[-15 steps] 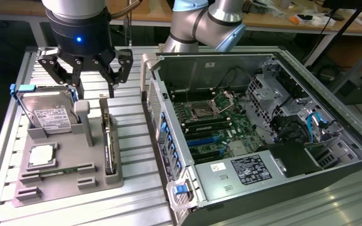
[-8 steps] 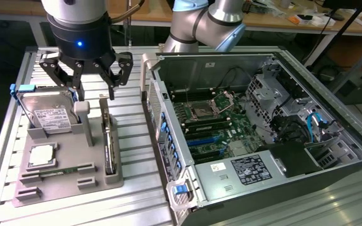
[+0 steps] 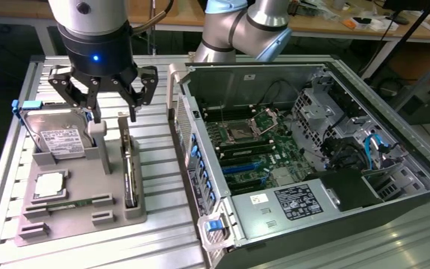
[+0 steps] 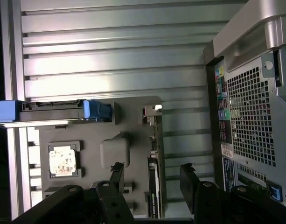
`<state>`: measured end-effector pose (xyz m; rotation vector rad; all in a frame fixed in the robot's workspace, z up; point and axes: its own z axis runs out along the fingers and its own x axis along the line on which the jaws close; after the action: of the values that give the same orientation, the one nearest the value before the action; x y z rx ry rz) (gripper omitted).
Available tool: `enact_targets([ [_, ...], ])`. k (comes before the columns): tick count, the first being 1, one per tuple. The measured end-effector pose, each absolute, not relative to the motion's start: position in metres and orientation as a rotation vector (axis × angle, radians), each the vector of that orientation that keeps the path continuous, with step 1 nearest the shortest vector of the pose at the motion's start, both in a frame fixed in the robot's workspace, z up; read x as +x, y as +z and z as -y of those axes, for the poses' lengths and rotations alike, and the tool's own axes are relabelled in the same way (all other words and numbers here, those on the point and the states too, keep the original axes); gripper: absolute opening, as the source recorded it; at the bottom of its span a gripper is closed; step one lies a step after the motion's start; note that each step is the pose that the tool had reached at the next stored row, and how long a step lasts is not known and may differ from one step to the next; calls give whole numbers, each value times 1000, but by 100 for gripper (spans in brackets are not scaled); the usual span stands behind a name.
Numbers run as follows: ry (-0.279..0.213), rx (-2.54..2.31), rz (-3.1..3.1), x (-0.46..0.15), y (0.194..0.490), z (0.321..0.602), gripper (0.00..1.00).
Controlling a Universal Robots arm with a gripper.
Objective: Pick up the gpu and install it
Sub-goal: 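Pick up the gpu and move the gpu toward the slot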
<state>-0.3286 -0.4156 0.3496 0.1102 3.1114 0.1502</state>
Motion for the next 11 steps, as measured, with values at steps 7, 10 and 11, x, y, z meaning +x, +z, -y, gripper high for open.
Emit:
enact_targets([
  [7, 156, 110, -3111, -329, 347, 417, 60],
  [10, 159, 110, -3111, -329, 346, 417, 60],
  [11, 160, 110, -3111, -329, 345, 417, 60],
])
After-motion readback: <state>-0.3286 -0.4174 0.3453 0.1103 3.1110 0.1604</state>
